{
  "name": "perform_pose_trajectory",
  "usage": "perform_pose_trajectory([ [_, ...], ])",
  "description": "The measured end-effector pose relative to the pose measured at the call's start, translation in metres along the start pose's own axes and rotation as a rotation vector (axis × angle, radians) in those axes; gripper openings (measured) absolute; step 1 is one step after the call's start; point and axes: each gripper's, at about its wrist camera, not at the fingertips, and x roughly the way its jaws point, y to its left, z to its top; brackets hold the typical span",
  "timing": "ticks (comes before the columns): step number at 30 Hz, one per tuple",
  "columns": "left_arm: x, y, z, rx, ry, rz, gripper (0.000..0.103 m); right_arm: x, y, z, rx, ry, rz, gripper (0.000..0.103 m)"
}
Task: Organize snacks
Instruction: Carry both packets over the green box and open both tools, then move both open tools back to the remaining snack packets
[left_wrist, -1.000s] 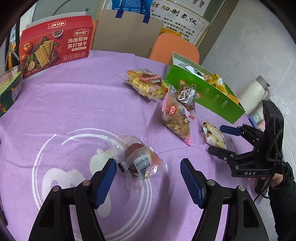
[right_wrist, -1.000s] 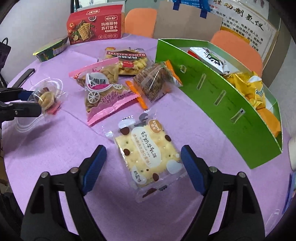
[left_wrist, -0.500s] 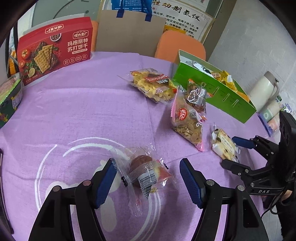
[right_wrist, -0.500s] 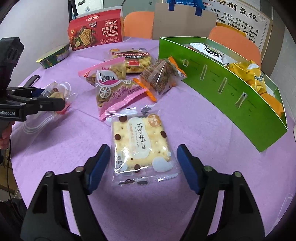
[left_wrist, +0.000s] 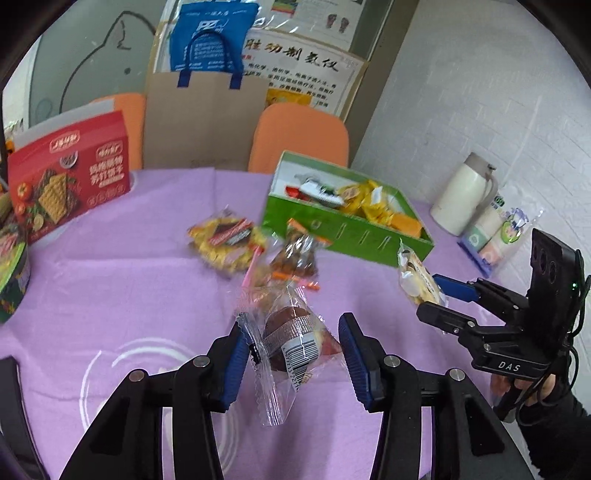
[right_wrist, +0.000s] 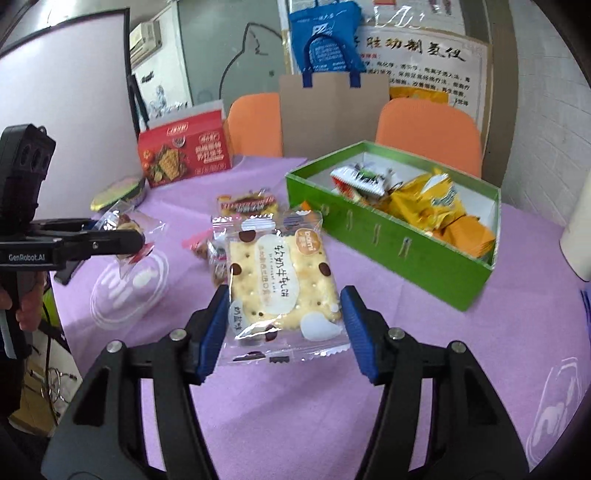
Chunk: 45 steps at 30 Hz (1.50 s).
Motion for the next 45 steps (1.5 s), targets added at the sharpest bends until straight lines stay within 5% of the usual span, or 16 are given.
perform_pose_trajectory([
  [6,0.023,-0.034,0.059,0.042,-0.058,-0.042,0.049,-0.022,-0.05,0.034,0.12,-0.128,-0.132,0.061],
  [13,0.083,-0.062,0.118,0.052,-0.078,-0.015,0.049,-0.005,-0.121,0.057,0.273,-0.162,-0.27,0.061],
  [23,0.172,-0.077,0.149,0.056,-0.041,0.047,0.049,0.047,-0.169,0.068,0.34,-0.136,-0.279,0.062],
  [25,0.184,-0.076,0.15,0.058,-0.027,0.044,0.056,0.061,-0.172,0.07,0.316,-0.104,-0.248,0.065],
  [27,0.194,-0.075,0.148,0.061,0.0,0.064,0.084,0.069,-0.167,0.07,0.268,-0.076,-0.256,0.086],
  [28,0.196,-0.074,0.146,0.055,0.002,0.097,0.092,0.069,-0.163,0.068,0.242,-0.08,-0.266,0.092],
  [30,0.195,-0.071,0.14,0.062,-0.025,0.118,0.092,0.062,-0.153,0.064,0.18,-0.112,-0.288,0.1],
  [36,0.185,-0.065,0.132,0.034,-0.018,0.13,0.092,0.049,-0.144,0.059,0.154,-0.106,-0.309,0.1],
  [45,0.12,-0.073,0.117,0.046,-0.102,0.133,0.092,-0.012,-0.108,0.063,0.151,-0.208,-0.286,0.101],
])
